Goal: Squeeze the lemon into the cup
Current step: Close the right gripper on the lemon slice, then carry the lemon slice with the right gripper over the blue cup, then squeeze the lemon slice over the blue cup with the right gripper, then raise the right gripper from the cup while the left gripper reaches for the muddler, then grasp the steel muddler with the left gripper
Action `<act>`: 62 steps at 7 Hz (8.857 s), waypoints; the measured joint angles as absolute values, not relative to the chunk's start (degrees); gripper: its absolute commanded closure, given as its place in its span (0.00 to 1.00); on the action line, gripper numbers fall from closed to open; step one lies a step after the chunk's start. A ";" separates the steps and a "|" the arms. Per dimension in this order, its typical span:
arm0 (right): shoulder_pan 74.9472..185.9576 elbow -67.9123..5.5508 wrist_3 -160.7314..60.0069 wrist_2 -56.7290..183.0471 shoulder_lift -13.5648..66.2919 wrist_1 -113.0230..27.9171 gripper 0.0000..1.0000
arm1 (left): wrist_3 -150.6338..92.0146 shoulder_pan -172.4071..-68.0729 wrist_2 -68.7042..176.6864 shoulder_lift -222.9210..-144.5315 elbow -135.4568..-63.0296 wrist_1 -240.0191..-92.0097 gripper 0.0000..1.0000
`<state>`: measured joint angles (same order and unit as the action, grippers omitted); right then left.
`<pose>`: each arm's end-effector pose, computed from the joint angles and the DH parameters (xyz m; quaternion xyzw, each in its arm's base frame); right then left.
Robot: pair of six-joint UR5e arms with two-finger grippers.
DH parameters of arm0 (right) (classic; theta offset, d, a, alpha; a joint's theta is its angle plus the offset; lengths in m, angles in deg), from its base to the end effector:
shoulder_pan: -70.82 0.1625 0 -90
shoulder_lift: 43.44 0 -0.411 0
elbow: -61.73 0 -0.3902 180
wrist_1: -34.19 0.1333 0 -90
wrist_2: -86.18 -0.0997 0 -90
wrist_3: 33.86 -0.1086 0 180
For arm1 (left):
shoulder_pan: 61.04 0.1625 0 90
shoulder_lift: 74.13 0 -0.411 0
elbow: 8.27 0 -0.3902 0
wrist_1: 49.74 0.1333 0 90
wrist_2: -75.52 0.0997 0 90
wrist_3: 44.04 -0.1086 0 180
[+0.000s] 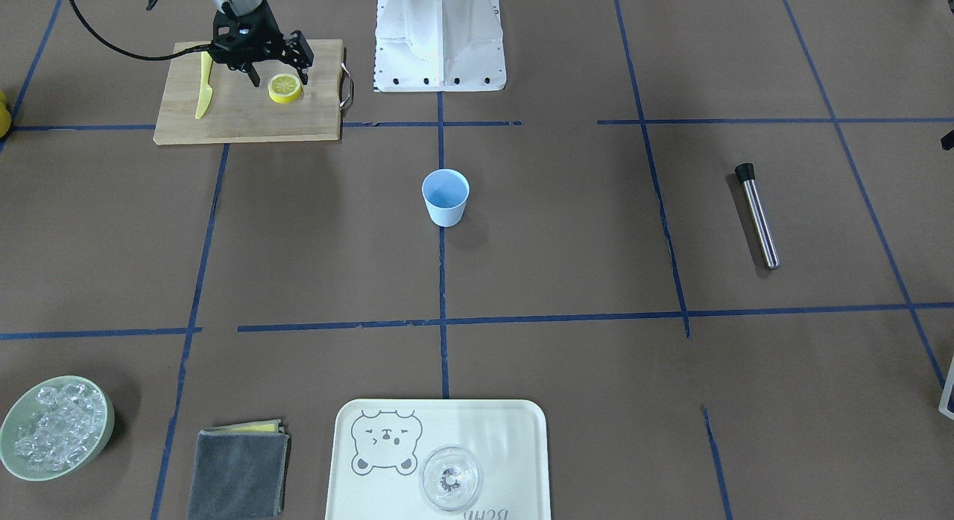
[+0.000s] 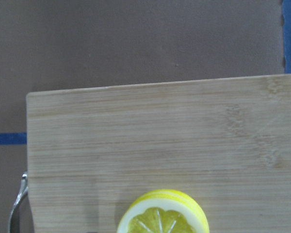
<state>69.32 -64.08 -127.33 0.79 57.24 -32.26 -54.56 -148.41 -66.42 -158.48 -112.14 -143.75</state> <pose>-0.4278 -0.1309 0.3973 0.0188 -0.4130 0.0322 0.9100 -0.0268 -0.4591 0.5600 0.1255 0.4278 0.1487 0.8827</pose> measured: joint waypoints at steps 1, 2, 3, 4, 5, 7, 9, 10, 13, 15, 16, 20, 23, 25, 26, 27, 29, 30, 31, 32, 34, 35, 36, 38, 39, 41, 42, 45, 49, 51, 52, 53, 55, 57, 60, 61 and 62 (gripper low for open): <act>69.20 -63.96 -127.36 0.94 57.12 -32.50 0.05 | -54.58 -148.41 -66.42 -158.42 -112.11 -143.77 0.00; 69.16 -63.88 -127.37 0.99 56.84 -32.86 0.07 | -54.58 -148.41 -66.42 -158.37 -112.09 -143.77 0.00; 69.20 -63.80 -127.37 1.01 56.35 -33.42 0.08 | -54.59 -148.41 -66.42 -158.35 -112.08 -143.78 0.00; 69.21 -63.75 -127.38 1.01 55.94 -33.94 0.12 | -54.59 -148.41 -66.42 -158.34 -112.08 -143.78 0.00; 69.26 -63.72 -127.38 1.01 55.75 -34.21 0.17 | -54.59 -148.41 -66.42 -158.35 -112.07 -143.80 0.00; 69.37 -63.72 -127.38 1.02 55.72 -34.34 0.23 | -54.59 -148.41 -66.42 -158.39 -112.04 -143.85 0.00; 69.47 -63.71 -127.43 1.01 55.77 -34.36 0.29 | -54.59 -148.41 -66.42 -158.34 -112.00 -143.87 0.00; 69.49 -63.70 -127.46 1.02 55.78 -34.36 0.35 | -54.59 -148.41 -66.42 -158.34 -112.00 -143.87 0.00; 69.65 -63.84 -127.54 1.01 55.80 -34.36 0.39 | -54.59 -148.43 -66.42 -158.33 -112.05 -143.87 0.00; 70.50 -64.18 -127.50 0.98 55.87 -34.36 0.39 | -54.59 -148.47 -66.42 -158.33 -112.11 -143.87 0.00; 71.05 -64.52 -127.48 0.88 56.03 -34.36 0.39 | -54.59 -148.48 -66.42 -158.33 -112.09 -143.87 0.00; 72.94 -67.92 -127.51 0.49 56.46 -34.44 0.39 | -54.61 -148.55 -66.46 -158.31 -112.24 -143.87 0.00; 77.19 -68.42 -127.47 -2.59 52.03 -34.93 0.39 | -54.67 -148.65 -66.49 -158.25 -112.40 -143.87 0.00; 83.21 -66.03 -127.41 -7.23 41.59 -41.36 0.39 | -54.73 -148.67 -66.43 -158.24 -112.41 -143.86 0.00; 86.23 -63.50 -127.37 -9.52 34.11 -46.09 0.39 | -54.75 -148.67 -66.42 -158.24 -112.32 -143.86 0.00; 88.76 -60.29 -127.34 -11.12 27.42 -49.28 0.39 | -54.76 -148.67 -66.44 -158.24 -112.20 -143.86 0.00; 92.82 -53.09 -127.45 -13.18 17.10 -51.06 0.40 | -54.76 -148.65 -66.44 -158.24 -112.10 -143.87 0.00; 94.04 -49.90 -127.51 -13.63 13.57 -51.18 0.40 | -54.76 -148.65 -66.43 -158.24 -112.08 -143.87 0.00; 95.04 -46.16 -127.56 -13.88 9.96 -51.18 0.39 | -54.76 -148.65 -66.42 -158.24 -112.09 -143.87 0.00; 95.58 -42.21 -127.72 -13.97 6.82 -51.03 0.39 | -54.76 -148.67 -66.44 -158.24 -112.18 -143.87 0.00; 95.83 -37.23 -127.83 -14.03 4.31 -50.69 0.39 | -54.76 -148.67 -66.50 -158.24 -112.39 -143.87 0.00; 95.83 -36.41 -127.73 -14.07 4.24 -50.67 0.39 | -54.76 -148.67 -66.50 -158.24 -112.46 -143.86 0.00; 95.72 -36.11 -127.58 -14.09 4.46 -50.68 0.38 | -54.75 -148.67 -66.51 -158.24 -112.49 -143.87 0.00; 95.34 -35.89 -127.38 -14.10 4.73 -50.71 0.33 | -54.72 -148.67 -66.51 -158.24 -112.51 -143.86 0.00; 95.17 -35.81 -127.30 -14.10 4.77 -50.71 0.31 | -54.71 -148.67 -66.51 -158.24 -112.51 -143.87 0.00; 94.81 -35.75 -127.22 -14.10 4.84 -50.73 0.22 | -54.75 -148.67 -66.51 -158.24 -112.51 -143.87 0.00; 94.68 -35.75 -127.21 -14.09 4.84 -50.75 0.18 | -54.74 -148.67 -66.51 -158.24 -112.51 -143.87 0.00; 94.49 -35.89 -127.12 -14.16 4.82 -50.71 0.10 | -53.90 -148.57 -66.51 -158.30 -112.31 -143.85 0.00; 101.17 -44.78 -119.39 -23.33 13.99 -50.90 0.00 | -33.06 -141.43 -65.88 -160.78 -108.24 -150.55 0.02; 109.43 -50.50 -106.38 -30.81 24.25 -50.76 0.00 | -17.11 -132.24 -62.12 -162.40 -106.46 -157.66 0.04; 113.53 -51.42 -99.52 -34.05 28.37 -50.66 0.00 | -11.51 -128.08 -59.83 -163.74 -105.38 -159.51 0.05; 117.25 -51.94 -93.39 -37.28 32.11 -50.56 0.00 | -7.99 -124.65 -58.34 -165.96 -102.90 -160.25 0.06; 120.68 -52.52 -87.33 -40.62 36.29 -50.48 0.00 | -4.90 -119.88 -55.14 -170.52 -96.94 -160.65 0.10; 121.06 -53.24 -86.31 -41.12 37.46 -50.52 0.00 | -4.55 -117.76 -53.79 -171.49 -95.10 -160.75 0.17; 121.02 -53.33 -86.26 -41.17 37.67 -50.53 0.00 | -4.59 -116.52 -53.57 -171.54 -94.44 -160.74 0.30; 121.01 -53.33 -86.32 -41.17 37.63 -50.53 0.00 | -4.68 -116.39 -53.53 -171.57 -94.37 -160.72 0.32; 121.01 -53.31 -86.40 -41.17 37.63 -50.53 0.00 | -4.82 -116.32 -53.51 -171.58 -94.28 -160.70 0.32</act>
